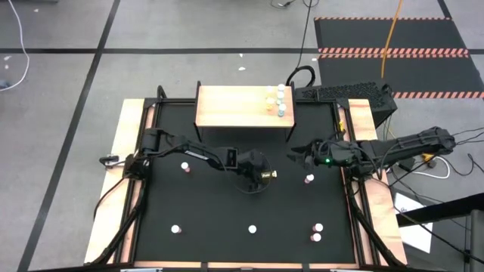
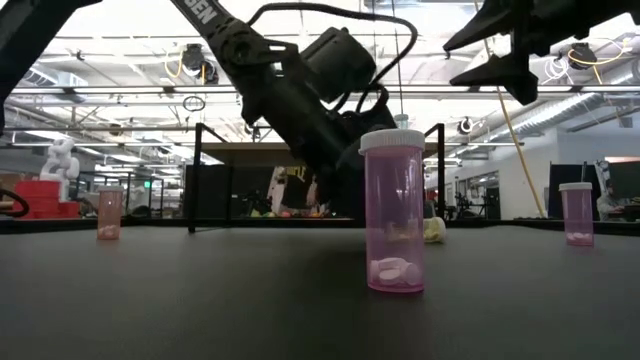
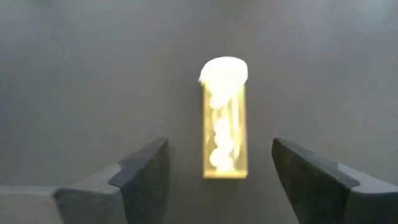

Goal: Pick and place medicine bottles onto shelf by color
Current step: Put the yellow pill bottle on the shelf aligned with the other yellow pill bottles

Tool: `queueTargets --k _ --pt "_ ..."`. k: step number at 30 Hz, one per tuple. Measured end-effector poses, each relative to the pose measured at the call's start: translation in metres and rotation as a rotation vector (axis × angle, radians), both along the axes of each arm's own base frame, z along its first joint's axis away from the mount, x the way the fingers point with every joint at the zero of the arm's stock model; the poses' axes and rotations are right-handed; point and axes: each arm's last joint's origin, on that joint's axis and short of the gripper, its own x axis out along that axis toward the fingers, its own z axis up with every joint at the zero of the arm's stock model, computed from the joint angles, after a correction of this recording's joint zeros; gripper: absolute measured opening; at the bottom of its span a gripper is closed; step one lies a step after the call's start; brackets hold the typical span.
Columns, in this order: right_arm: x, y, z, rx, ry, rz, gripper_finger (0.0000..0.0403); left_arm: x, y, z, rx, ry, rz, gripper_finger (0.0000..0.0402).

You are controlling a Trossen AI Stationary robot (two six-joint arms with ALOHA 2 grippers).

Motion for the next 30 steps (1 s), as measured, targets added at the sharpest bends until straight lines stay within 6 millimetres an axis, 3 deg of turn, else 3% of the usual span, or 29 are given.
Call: queueTargets --k 15,19,25,30 --pt "0.000 0.002 0.000 0.005 -0.002 0.003 0.0235 0.003 0.001 -0.007 0.032 -0.017 -0.059 0.0115" --pt "0.000 0.002 0.000 0.007 -0.006 0.004 0.0232 0.004 -0.001 -0.011 0.026 -0.013 -0.073 0.0111" --pt "0.001 0.002 0.002 0.002 -0.025 0.012 0.0208 0.003 0.001 -0.012 0.027 0.003 -0.064 0.0139" --pt "0.001 0.002 0.005 -0.010 -0.040 0.018 0.0196 0.002 0.006 -0.010 -0.013 -0.002 -0.065 0.0120"
